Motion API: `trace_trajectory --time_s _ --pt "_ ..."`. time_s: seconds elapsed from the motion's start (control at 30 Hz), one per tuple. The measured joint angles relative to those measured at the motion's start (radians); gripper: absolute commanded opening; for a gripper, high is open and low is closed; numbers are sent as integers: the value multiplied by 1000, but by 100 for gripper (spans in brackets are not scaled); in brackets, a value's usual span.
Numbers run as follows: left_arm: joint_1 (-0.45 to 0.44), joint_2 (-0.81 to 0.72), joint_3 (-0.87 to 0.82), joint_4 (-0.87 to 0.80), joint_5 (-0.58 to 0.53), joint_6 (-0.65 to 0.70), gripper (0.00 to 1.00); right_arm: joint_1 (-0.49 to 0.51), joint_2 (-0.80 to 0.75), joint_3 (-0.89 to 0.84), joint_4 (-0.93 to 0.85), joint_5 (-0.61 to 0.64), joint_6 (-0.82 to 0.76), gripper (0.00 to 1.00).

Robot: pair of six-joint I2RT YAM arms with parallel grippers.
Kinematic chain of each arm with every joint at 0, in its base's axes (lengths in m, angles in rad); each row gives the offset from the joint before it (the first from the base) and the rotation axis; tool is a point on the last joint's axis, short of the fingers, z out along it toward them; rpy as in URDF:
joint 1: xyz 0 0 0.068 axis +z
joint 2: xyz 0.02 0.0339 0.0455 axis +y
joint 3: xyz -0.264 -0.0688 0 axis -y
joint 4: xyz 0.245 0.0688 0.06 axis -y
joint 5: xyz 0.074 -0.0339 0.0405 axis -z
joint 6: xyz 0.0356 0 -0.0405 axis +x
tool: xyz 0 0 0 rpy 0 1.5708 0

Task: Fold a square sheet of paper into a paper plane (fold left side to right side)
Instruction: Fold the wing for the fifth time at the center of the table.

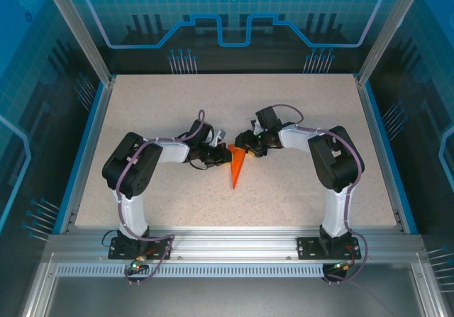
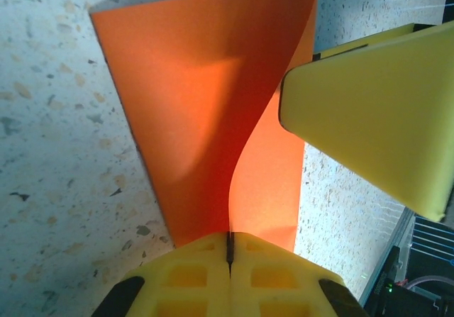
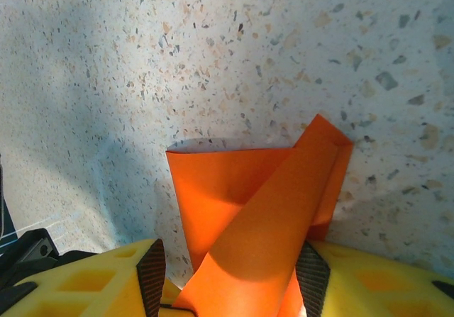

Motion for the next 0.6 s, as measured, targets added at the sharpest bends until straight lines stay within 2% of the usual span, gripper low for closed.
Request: trace_trajectory --time_s 0.6 --pt "0 31 0 -2 7 1 3 1 0 2 2 -3 -1 58"
